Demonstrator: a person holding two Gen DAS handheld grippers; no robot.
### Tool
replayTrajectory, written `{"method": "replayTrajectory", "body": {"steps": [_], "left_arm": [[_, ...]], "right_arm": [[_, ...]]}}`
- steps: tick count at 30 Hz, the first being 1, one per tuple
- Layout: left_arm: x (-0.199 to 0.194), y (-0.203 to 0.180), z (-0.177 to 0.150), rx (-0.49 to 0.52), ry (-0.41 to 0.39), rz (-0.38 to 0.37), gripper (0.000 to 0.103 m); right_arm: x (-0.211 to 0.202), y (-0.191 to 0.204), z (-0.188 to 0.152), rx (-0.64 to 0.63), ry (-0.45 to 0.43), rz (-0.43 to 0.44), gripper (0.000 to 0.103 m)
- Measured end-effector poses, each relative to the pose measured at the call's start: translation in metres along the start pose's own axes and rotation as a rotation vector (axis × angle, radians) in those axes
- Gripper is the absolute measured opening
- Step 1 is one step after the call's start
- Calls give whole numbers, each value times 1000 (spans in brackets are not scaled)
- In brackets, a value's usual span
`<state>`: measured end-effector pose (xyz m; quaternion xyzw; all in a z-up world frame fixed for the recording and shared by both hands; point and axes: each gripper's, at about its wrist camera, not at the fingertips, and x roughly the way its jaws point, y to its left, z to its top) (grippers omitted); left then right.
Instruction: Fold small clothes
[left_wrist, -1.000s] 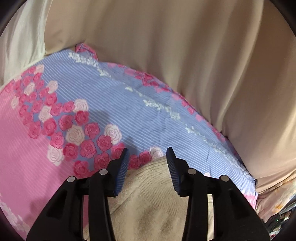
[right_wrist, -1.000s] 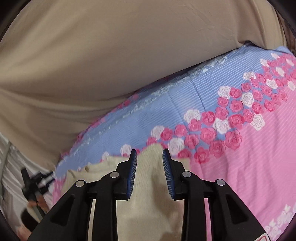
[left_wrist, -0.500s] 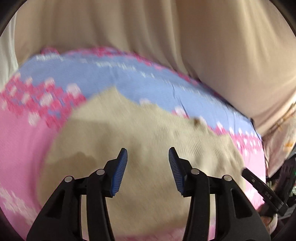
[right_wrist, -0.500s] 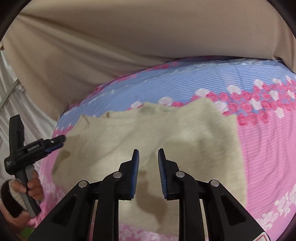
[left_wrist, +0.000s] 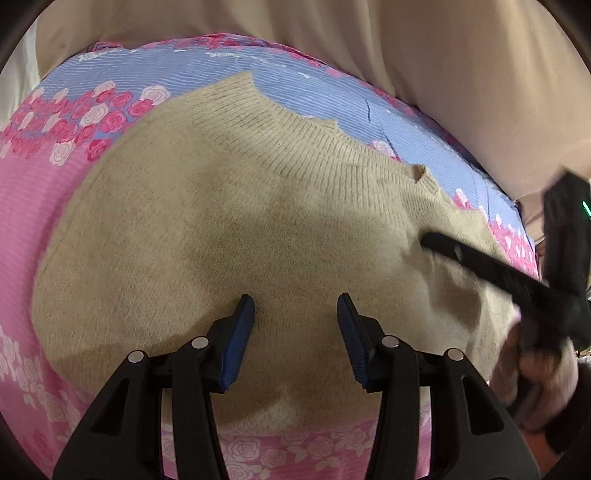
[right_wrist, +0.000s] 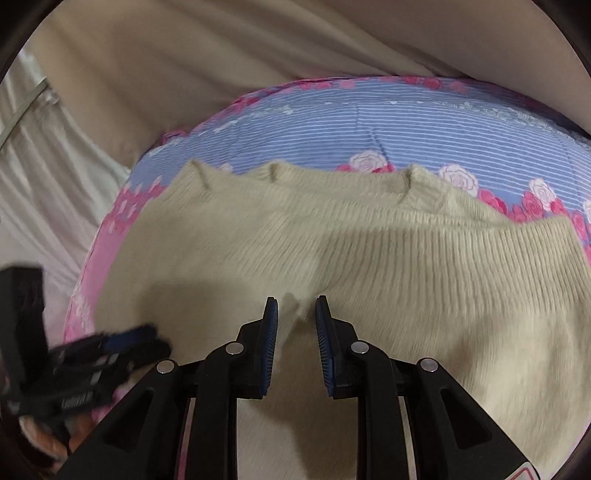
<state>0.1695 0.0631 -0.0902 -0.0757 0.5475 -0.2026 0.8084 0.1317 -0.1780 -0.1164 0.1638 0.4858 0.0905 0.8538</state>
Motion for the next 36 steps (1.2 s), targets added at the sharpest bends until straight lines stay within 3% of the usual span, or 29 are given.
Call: {"method": "replayTrajectory", "body": {"steps": [3, 5, 7, 10, 12, 15, 19, 21, 23, 28, 29, 34, 35, 36], "left_arm": [[1, 1, -1, 4, -1, 0, 47], [1, 0, -2, 14, -3, 2, 48], [-1, -1, -2, 25, -6, 3, 49], [-14, 6, -1, -12, -46, -16, 52], [-28, 24, -1, -77, -83, 4, 58], [-49, 70, -6, -242, -117, 12, 60], [-66, 138, -29, -474, -125, 20, 60], [-70, 157, -40, -539, -130, 58, 60], [-70, 168, -47, -590, -128, 50, 61], [-62, 161, -53, -622, -110, -40, 68], [-59, 157, -52, -611, -110, -51, 70], [-43, 141, -49, -591, -119, 5, 79], [-42, 139, -46, -585, -111, 20, 78], [-42, 137, -42, -581, -112, 22, 61]], "right_arm": [[17, -28, 23, 85, 0, -66, 19], [17, -49, 33, 161, -19, -57, 9], [-2, -67, 41, 229, -89, -131, 19], [-51, -88, 35, 320, -207, -102, 22], [-89, -100, 16, 342, -266, -112, 24], [-132, -116, -40, 373, -293, -153, 51], [-159, -130, -136, 443, -212, -198, 52], [-162, -132, -178, 527, -185, -152, 52], [-163, -135, -208, 587, -176, -123, 52], [-134, -132, -216, 678, -189, -17, 53], [-131, -132, -214, 688, -194, -13, 57], [-114, -142, -199, 789, -250, 30, 70], [-114, -144, -196, 800, -256, 33, 62], [-112, -146, -193, 802, -259, 46, 50]]}}
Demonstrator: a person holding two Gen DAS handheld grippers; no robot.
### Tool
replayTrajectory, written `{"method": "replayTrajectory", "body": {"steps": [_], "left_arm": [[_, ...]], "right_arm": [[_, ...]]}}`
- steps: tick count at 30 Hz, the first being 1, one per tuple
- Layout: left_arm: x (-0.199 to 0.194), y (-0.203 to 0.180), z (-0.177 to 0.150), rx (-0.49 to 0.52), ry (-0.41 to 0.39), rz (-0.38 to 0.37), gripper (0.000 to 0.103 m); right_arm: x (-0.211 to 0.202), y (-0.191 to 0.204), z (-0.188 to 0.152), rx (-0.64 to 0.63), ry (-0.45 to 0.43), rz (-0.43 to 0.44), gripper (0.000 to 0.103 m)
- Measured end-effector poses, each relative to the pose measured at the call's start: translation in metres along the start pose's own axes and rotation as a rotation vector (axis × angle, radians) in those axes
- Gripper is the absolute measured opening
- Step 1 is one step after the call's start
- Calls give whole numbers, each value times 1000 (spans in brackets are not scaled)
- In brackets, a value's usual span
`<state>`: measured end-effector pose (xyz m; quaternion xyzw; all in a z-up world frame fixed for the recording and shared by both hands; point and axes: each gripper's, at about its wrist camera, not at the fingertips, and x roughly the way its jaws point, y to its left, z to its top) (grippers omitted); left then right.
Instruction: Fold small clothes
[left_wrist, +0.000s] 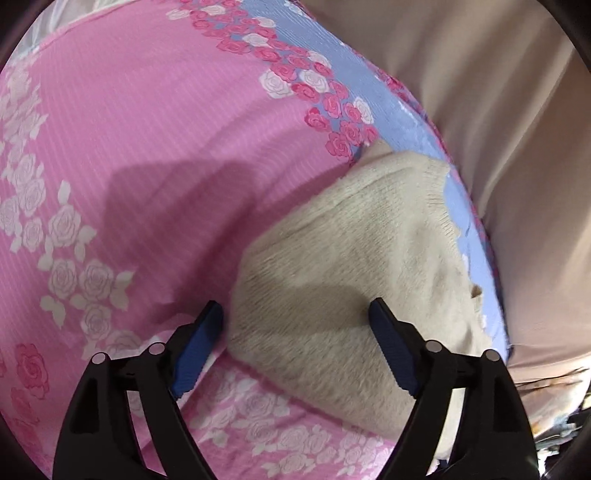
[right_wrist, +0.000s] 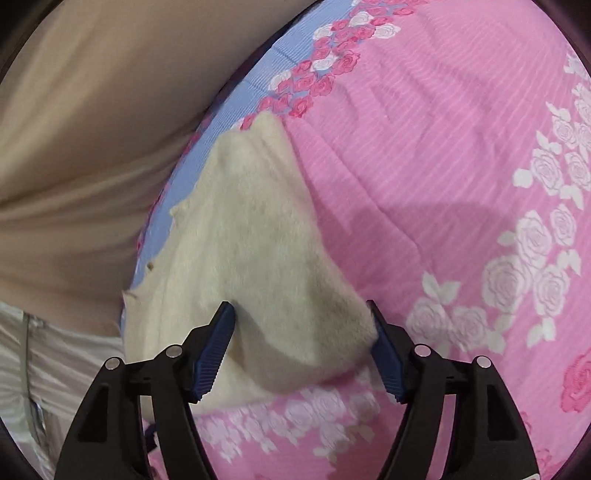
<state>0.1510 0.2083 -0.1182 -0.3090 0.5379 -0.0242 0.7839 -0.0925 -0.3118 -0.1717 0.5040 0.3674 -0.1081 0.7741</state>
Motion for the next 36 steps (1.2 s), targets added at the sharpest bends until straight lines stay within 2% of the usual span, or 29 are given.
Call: {"method": "replayTrajectory", "body": {"steps": [1, 2, 3, 4, 9, 13, 18, 20, 22, 24, 26, 29, 31, 34, 36], "left_arm": [[1, -3, 3, 8, 14, -2, 46], [1, -5, 4, 10, 18, 3, 38], [0, -6, 8, 9, 33, -27, 23], [-3, -7, 13, -1, 41, -42, 20], [-39, -11, 15, 15, 36, -127, 15], [-67, -3, -3, 44, 101, -146, 15], [-81, 23, -50, 84, 216, -68, 15], [-72, 34, -69, 107, 251, -1, 16], [-60, 39, -78, 122, 252, 57, 19], [-59, 35, -75, 110, 222, 69, 22], [-73, 21, -65, 161, 147, 72, 22], [-108, -17, -41, 315, -80, 132, 25], [-120, -37, -29, 372, -160, 111, 34], [-117, -70, -20, 438, -185, 35, 35], [-100, -89, -23, 447, -131, -8, 35]], "right_arm": [[2, 1, 2, 3, 12, 29, 25], [0, 4, 3, -3, 5, 30, 25], [-4, 10, 4, -23, -7, 30, 23], [-11, 16, 4, -45, -20, 32, 22], [-49, 32, 1, -99, -40, 62, 19], [-80, 30, -14, -196, -4, -1, 19], [-108, -13, -50, -175, 46, -67, 20], [-105, -32, -62, -162, 75, -113, 22], [-93, -48, -70, -156, 111, -190, 27], [-96, -51, -67, -129, 95, -208, 29], [-111, -41, -58, -141, 31, -243, 30], [-139, -16, -36, -202, -92, -286, 34], [-148, 1, -20, -211, -142, -225, 34], [-138, 32, -9, -243, -142, -121, 34], [-116, 59, -14, -307, -106, -110, 34]]}}
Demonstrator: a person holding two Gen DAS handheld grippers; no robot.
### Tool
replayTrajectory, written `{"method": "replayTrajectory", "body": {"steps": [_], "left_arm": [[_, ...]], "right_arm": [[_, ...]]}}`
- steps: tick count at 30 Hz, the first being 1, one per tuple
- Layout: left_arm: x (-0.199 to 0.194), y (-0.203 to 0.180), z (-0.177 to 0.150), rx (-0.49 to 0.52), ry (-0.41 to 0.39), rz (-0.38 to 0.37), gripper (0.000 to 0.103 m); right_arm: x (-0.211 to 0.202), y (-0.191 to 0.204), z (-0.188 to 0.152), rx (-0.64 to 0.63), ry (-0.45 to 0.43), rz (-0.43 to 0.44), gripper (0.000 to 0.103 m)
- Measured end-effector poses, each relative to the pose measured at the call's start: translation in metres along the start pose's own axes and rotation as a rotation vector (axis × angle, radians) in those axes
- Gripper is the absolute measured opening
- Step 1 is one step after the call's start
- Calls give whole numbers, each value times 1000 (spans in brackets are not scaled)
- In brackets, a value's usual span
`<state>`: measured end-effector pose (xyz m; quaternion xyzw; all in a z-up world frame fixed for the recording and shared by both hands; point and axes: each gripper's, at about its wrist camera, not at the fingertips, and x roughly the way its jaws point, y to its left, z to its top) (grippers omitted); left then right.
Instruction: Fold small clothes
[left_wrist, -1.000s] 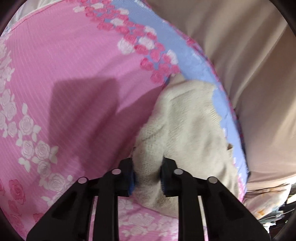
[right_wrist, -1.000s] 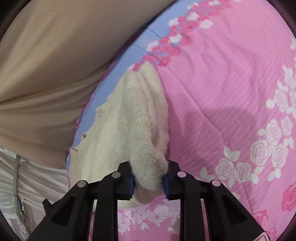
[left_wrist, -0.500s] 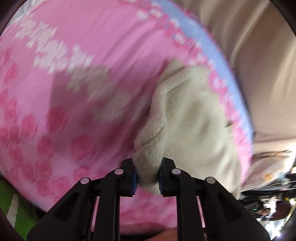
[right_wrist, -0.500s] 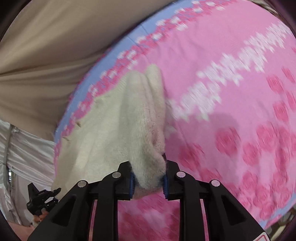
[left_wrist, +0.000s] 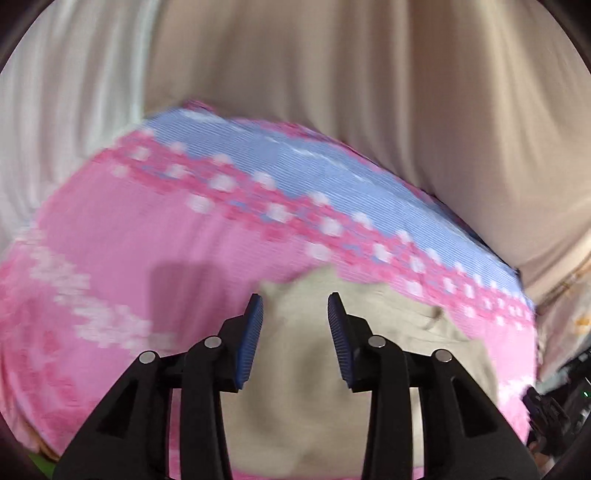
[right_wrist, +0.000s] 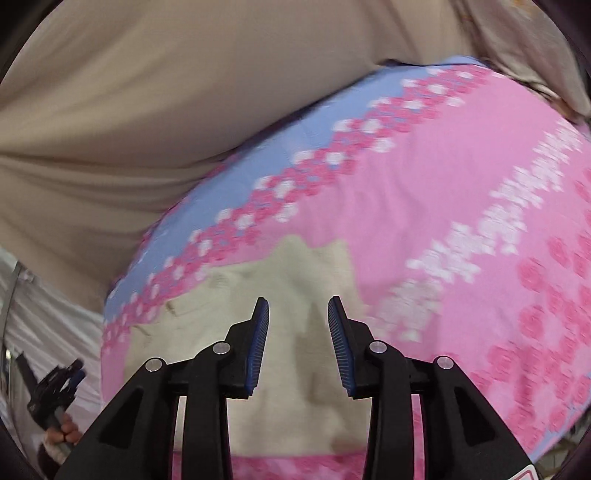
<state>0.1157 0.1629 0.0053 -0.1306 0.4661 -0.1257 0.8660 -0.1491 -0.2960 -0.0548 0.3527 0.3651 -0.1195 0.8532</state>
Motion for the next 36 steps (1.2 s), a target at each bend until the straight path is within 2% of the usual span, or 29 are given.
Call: {"method": "replayTrajectory", "body": {"steps": [3, 6, 9, 11, 13, 15, 17, 21, 24, 27, 28, 29, 31, 32, 33, 35, 36], "left_arm": [[30, -12, -9, -68, 104, -72, 35], [38, -20, -26, -65, 126, -93, 35], [43, -29, -51, 22, 153, -48, 35], [47, -32, -61, 75, 165, -18, 36], [58, -32, -63, 94, 179, -5, 42], [74, -26, -62, 86, 204, 42, 43], [87, -20, -58, 53, 211, 43, 43], [112, -8, -51, 16, 216, 91, 43], [116, -11, -48, 39, 197, 111, 43], [123, -16, -41, 45, 186, 139, 44], [127, -16, -39, 50, 185, 150, 46], [132, -17, -38, 57, 180, 164, 48], [136, -20, -34, 72, 165, 188, 49], [130, -22, -30, 59, 162, 174, 49], [119, -22, -25, 41, 134, 132, 49], [99, -20, -15, 29, 58, 89, 52], [96, -18, -9, 33, 41, 96, 64]], "right_arm": [[18, 34, -12, -88, 35, 7, 34], [26, 49, -31, -177, 72, -29, 34], [33, 53, -45, -251, 105, -74, 34], [36, 57, -46, -262, 120, -60, 34], [41, 64, -45, -283, 128, -43, 34], [55, 72, -44, -308, 157, -30, 34], [75, 78, -43, -317, 202, -19, 34], [95, 99, -40, -326, 228, 33, 34], [117, 114, -37, -364, 266, 65, 34], [160, 107, -28, -392, 318, -17, 34], [175, 96, -22, -366, 336, -34, 22], [182, 86, -11, -304, 330, 11, 14], [175, 76, 8, -198, 329, 15, 12], [158, 72, 19, -172, 275, 18, 21], [143, 68, 26, -171, 229, 18, 24], [113, 53, 39, -184, 148, -45, 42], [106, 46, 42, -193, 125, -83, 46]]}}
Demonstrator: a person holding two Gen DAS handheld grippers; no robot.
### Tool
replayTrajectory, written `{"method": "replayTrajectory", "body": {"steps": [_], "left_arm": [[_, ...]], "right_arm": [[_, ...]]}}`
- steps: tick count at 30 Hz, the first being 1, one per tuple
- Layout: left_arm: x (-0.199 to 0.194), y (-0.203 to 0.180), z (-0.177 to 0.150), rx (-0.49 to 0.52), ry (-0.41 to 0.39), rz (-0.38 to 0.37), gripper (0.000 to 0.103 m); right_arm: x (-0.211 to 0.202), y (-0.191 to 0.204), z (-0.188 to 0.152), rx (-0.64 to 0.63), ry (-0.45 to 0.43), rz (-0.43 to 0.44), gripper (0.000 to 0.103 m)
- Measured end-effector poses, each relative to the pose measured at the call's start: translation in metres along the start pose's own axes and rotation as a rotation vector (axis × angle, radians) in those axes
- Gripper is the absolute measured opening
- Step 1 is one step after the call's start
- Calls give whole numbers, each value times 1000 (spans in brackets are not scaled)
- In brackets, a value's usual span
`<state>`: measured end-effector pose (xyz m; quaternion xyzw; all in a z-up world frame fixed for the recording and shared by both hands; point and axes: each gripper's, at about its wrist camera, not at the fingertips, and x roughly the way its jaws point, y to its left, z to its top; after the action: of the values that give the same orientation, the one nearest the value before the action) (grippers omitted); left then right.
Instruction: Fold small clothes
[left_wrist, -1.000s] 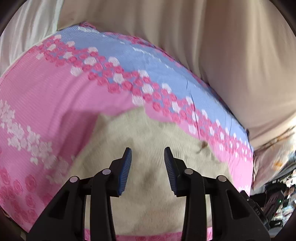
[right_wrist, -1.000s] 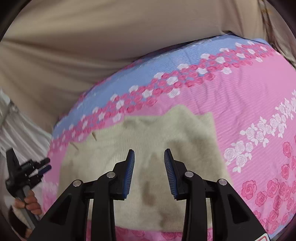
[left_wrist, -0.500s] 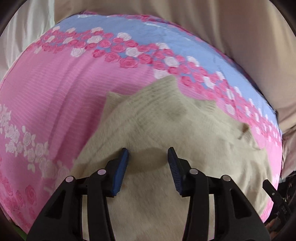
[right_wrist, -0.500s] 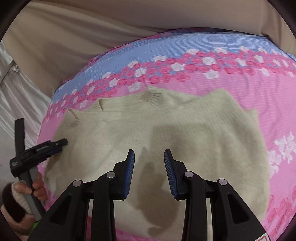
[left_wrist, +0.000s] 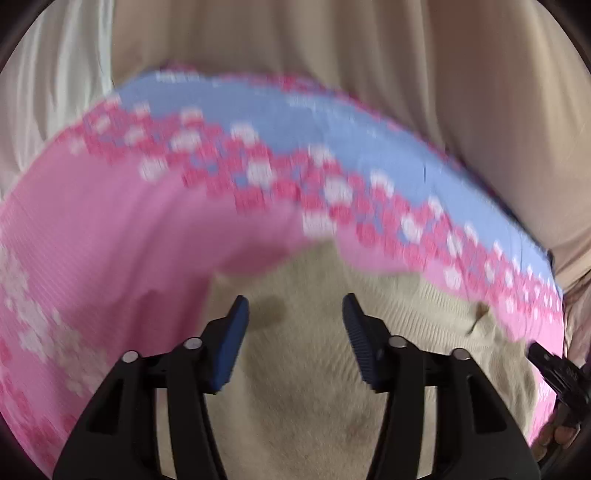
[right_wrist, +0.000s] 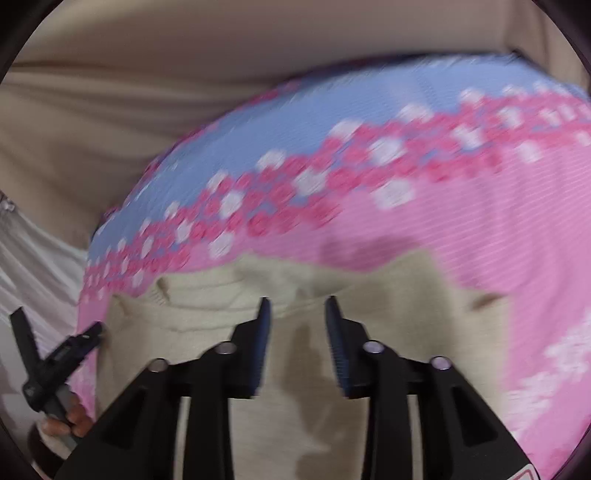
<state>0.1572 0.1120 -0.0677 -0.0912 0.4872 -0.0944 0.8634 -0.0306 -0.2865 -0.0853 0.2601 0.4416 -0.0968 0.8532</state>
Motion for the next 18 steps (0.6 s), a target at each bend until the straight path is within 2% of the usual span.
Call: {"method": "replayTrajectory", "body": {"steps": [1, 3, 4, 5, 6, 7, 8, 9, 12, 14, 16, 17, 18], "left_arm": [[2, 2, 5, 2, -2, 7, 76], [23, 6, 12, 12, 51, 27, 78], [36, 8, 13, 16, 89, 29, 71], [48, 8, 12, 26, 120, 27, 58], [59, 8, 10, 46, 153, 24, 40], [58, 6, 11, 62, 142, 24, 26], [52, 5, 14, 61, 124, -10, 14], [44, 5, 19, 41, 113, -56, 9], [38, 5, 31, 15, 78, -43, 9], [56, 5, 34, 17, 94, -2, 10], [83, 11, 33, -11, 153, 29, 18], [80, 12, 33, -24, 134, 23, 20], [70, 12, 36, -39, 128, 11, 21]], "right_arm": [[-4, -10, 1, -6, -8, -34, 52], [3, -31, 1, 18, 39, -64, 53], [12, -41, 1, 36, 76, -68, 53], [22, -47, -2, 49, 94, -72, 51], [32, -51, -6, 57, 115, -66, 40], [35, -53, -9, 79, 126, -28, 9], [28, -53, -10, 104, 87, 6, 9], [12, -51, -7, 118, 20, 55, 8], [-4, -51, 5, 100, -54, 54, 8], [17, -59, 11, 102, -11, 39, 11], [44, -74, 9, 143, 90, -30, 12], [39, -76, 5, 162, 83, -21, 12], [23, -74, 1, 166, 33, 8, 13]]}}
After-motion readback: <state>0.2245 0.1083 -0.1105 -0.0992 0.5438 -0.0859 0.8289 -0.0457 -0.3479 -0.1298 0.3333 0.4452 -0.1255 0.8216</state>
